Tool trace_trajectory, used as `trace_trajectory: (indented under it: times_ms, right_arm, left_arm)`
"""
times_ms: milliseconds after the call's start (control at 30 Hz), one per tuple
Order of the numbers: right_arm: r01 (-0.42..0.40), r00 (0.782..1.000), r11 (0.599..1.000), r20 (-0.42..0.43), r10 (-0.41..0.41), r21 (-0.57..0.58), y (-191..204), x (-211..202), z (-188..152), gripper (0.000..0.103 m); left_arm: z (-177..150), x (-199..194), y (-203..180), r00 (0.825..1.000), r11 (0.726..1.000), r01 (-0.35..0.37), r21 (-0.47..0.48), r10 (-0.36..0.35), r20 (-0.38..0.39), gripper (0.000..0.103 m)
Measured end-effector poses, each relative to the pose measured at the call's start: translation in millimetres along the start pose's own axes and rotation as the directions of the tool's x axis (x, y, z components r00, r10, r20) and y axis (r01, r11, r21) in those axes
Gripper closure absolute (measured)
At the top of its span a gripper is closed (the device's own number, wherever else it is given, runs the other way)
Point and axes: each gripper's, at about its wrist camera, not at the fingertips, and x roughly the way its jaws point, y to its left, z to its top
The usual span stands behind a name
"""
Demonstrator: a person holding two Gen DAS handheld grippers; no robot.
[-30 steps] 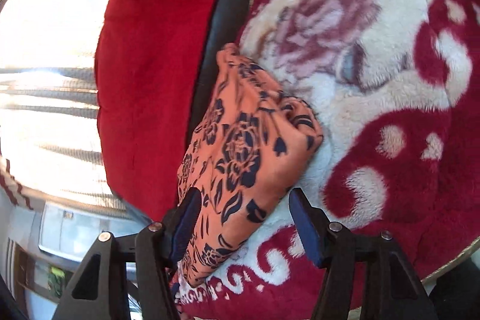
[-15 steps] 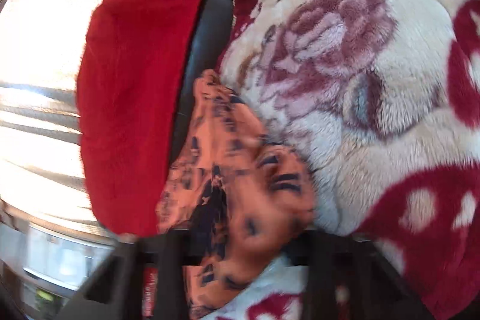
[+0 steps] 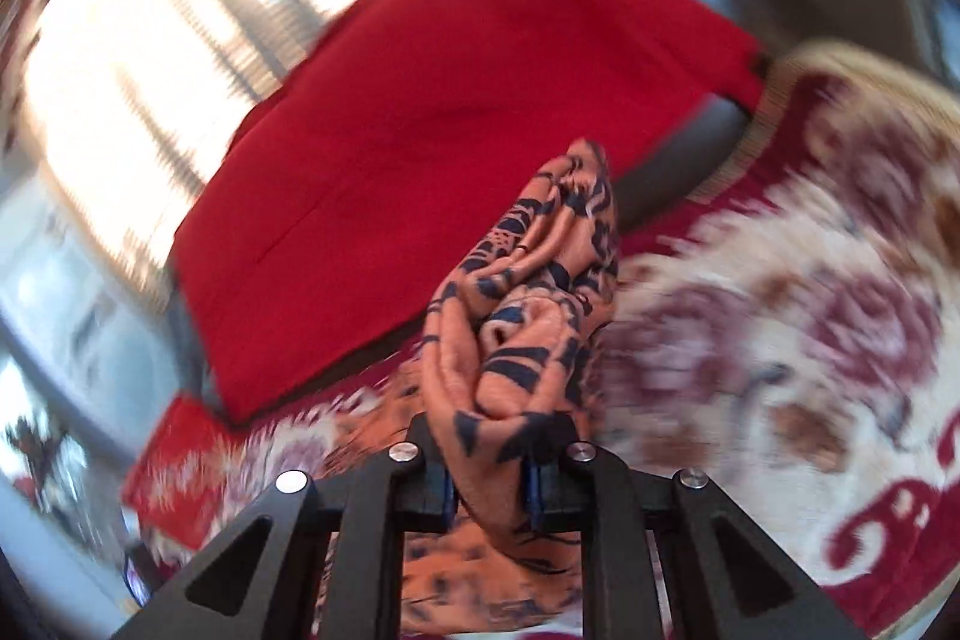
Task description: Fold small clothes
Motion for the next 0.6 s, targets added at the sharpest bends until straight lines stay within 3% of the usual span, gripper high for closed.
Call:
trace_trajectory:
  times_ms: [100,233,300,367,400,467,500,567,600]
  right_arm:
    - [-0.051,0.997,0.994,-0.061,0.045,-0.100,62,19,-19,0.086]
    - [-0.124,0.976,0.978,-0.197,0.090,-0.168,119,64,-75,0.086]
    - [-0.171,0.940,0.977,-0.318,0.123,-0.127,130,93,-105,0.083]
    - [-0.211,0.864,0.976,-0.476,0.163,-0.050,130,128,-138,0.075]
    - [-0.207,0.854,0.977,-0.496,0.157,-0.047,129,133,-146,0.075]
    - [-0.254,0.858,0.965,-0.477,0.190,-0.072,123,130,-150,0.071]
    - [-0.296,0.854,0.952,-0.467,0.229,-0.074,118,124,-147,0.065]
    - [-0.400,0.800,0.916,-0.489,0.348,-0.002,103,115,-138,0.022]
    - [-0.448,0.769,0.893,-0.491,0.409,0.041,96,108,-133,0.020]
  left_arm:
    - [5,0,11,1.000,1.000,-0.002,-0.031,0.002,0.005,0.015]
    - [10,2,23,1.000,0.998,-0.016,-0.067,0.016,0.007,0.015]
    - [11,3,27,1.000,0.996,-0.024,-0.081,0.025,0.007,0.015]
    - [12,5,29,1.000,0.996,-0.029,-0.087,0.030,0.004,0.015]
    - [12,6,28,1.000,0.996,-0.025,-0.084,0.025,0.000,0.015]
    - [12,5,26,1.000,0.997,-0.012,-0.071,0.012,0.003,0.015]
    - [12,3,24,1.000,0.998,-0.002,-0.066,0.003,0.015,0.015]
    - [12,-3,19,0.999,0.998,0.022,-0.050,-0.020,0.039,0.015]
    - [12,-6,15,0.998,0.998,0.043,-0.040,-0.041,0.050,0.015]
